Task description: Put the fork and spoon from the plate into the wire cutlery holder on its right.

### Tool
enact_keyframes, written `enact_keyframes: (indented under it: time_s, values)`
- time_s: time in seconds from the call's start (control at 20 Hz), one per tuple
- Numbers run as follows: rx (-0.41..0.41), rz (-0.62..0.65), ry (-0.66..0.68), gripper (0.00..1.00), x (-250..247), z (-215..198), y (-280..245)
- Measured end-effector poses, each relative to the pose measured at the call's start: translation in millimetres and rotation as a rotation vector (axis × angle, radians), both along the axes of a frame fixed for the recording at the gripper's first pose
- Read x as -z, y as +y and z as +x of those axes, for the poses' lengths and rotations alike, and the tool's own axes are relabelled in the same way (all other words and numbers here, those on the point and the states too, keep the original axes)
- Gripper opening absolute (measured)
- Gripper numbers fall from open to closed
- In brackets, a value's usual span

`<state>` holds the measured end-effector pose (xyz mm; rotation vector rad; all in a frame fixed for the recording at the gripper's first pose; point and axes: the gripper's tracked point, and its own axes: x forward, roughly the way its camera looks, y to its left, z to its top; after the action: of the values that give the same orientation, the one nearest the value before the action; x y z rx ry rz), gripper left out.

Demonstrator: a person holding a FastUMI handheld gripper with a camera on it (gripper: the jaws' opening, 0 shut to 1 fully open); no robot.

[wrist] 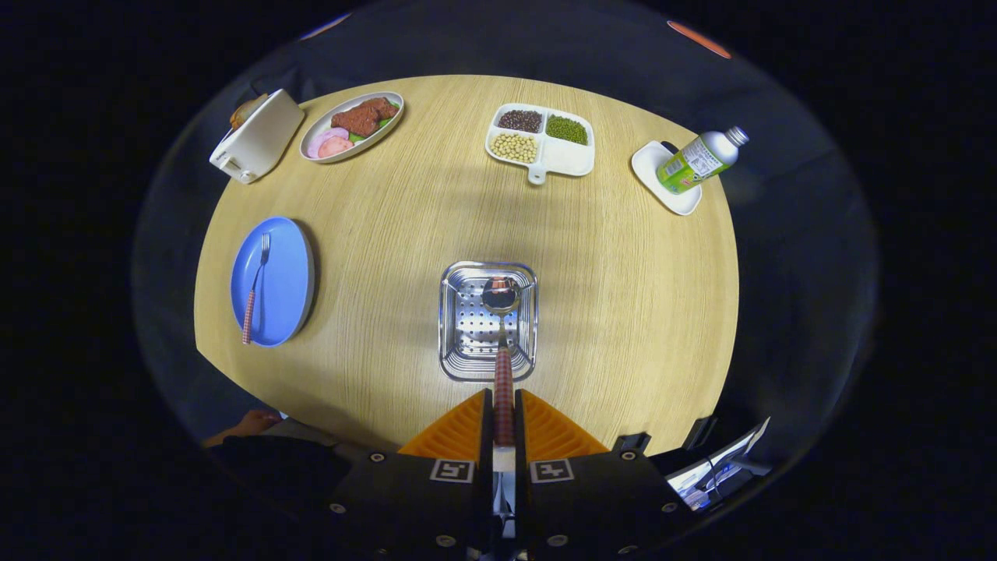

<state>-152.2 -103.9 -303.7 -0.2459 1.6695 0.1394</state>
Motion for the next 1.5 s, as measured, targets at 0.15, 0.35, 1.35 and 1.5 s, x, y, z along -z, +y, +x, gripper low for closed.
enact_keyframes:
  time_s: [0.15, 0.35, 1.35, 1.5]
  values:
    - [0.013, 0.006, -0.006, 0.12, -0.9, -1.8, 0.6]
    - [0.033, -0.005, -0.04, 0.13, 2.4, 8.6, 0.1]
    - [-0.052, 0.264, -0.17, 0.74, -12.3, 1.2, 184.2]
    - [-0.087, 0.301, -0.191, 0.74, -2.4, -9.6, 228.8]
